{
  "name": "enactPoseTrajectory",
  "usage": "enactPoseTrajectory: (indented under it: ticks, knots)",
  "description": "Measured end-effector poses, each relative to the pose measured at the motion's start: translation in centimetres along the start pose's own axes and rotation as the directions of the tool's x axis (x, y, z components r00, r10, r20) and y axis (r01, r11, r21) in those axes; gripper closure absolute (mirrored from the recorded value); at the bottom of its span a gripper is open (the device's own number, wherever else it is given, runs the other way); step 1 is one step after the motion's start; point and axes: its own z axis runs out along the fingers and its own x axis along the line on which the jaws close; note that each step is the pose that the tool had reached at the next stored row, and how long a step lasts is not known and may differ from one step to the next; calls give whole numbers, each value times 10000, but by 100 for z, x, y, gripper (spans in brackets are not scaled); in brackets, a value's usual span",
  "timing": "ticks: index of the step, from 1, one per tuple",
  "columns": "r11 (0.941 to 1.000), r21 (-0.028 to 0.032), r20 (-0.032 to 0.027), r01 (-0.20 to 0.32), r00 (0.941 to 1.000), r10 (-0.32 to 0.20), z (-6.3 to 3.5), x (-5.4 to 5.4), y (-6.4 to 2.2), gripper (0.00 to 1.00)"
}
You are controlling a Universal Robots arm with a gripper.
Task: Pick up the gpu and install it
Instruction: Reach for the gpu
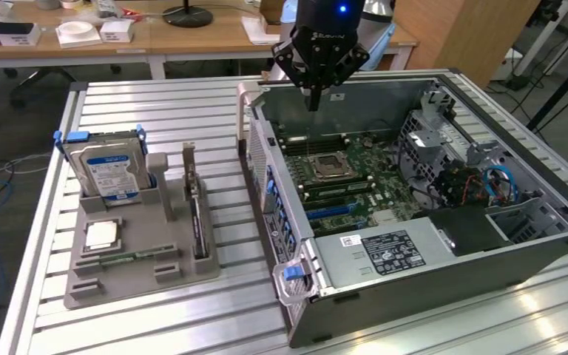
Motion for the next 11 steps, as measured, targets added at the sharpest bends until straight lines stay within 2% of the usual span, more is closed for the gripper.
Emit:
enactPoseTrajectory:
  ticks: [11]
  knots:
    - [10000,0,0,0,10000,0,8,43,-3,89]
